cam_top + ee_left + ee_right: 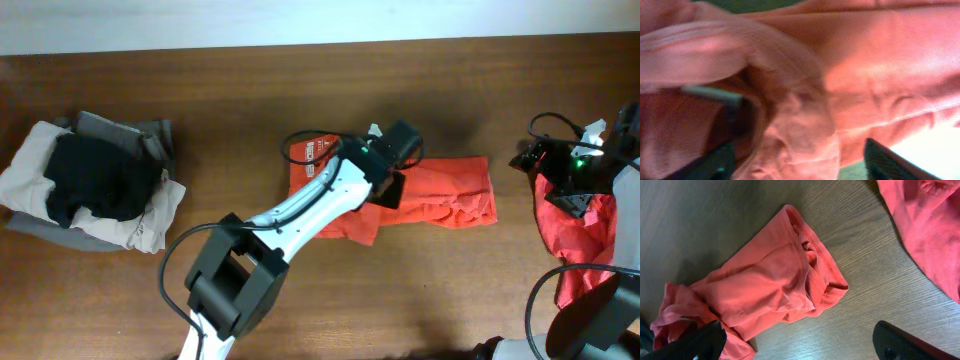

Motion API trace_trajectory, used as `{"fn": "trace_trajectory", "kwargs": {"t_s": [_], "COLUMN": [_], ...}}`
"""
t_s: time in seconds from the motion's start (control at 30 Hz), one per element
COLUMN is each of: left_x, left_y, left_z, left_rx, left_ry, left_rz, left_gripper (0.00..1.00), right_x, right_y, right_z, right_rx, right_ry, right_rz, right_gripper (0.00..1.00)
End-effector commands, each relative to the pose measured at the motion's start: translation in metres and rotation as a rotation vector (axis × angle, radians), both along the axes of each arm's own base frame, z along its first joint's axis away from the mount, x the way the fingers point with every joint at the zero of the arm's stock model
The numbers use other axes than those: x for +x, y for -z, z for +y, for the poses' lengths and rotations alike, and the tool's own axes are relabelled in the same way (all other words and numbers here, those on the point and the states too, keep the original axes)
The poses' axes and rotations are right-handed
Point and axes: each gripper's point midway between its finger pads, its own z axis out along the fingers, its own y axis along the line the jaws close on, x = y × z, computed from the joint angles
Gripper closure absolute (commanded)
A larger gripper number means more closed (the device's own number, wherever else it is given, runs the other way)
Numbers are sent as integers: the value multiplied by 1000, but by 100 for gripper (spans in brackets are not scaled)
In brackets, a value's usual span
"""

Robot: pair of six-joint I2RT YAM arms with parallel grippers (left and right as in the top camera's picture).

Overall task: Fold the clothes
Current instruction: 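Fold the strip's left end rightward over the middle with the left gripper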

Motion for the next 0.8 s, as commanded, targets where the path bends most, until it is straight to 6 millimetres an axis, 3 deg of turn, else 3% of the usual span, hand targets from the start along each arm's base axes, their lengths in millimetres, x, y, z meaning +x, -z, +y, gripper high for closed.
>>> {"fn": "trace_trajectory", "kwargs": {"t_s": [0.0,0.13,0.2,0.27,0.33,0.37,0.4,0.53,0.7,0.77], "left_x": [-2,3,11,20,27,28,28,22,34,36], "left_y": [-5,-31,-54,-78,-98,-99,-95,-63,-16,-3], "left_z": [-12,-11,3,21,44,50,62,74,102,101], "left_rx": [-3,29,99,171,225,228,221,113,94,49], "left_ry": [65,82,52,17,-26,-35,-52,-74,-147,-155], "left_rz": [-20,-54,-102,-156,-169,-153,-103,103,173,197], "left_gripper": [13,13,13,4,1,1,10,98,99,99], "right_x": [3,3,4,6,8,8,9,9,7,7], "right_y": [-9,-9,-10,-10,-12,-12,-12,-12,-11,-11], "right_z": [5,5,6,9,14,16,18,19,15,15], "right_rx": [12,8,2,-3,-17,-20,-21,-20,-41,-41], "right_ry": [-7,-20,-31,-45,-87,-92,-100,-101,-95,-95], "right_rz": [-29,-30,-35,-42,-55,-54,-55,-53,-41,-41], "right_gripper": [1,1,1,1,1,1,1,1,1,1]}}
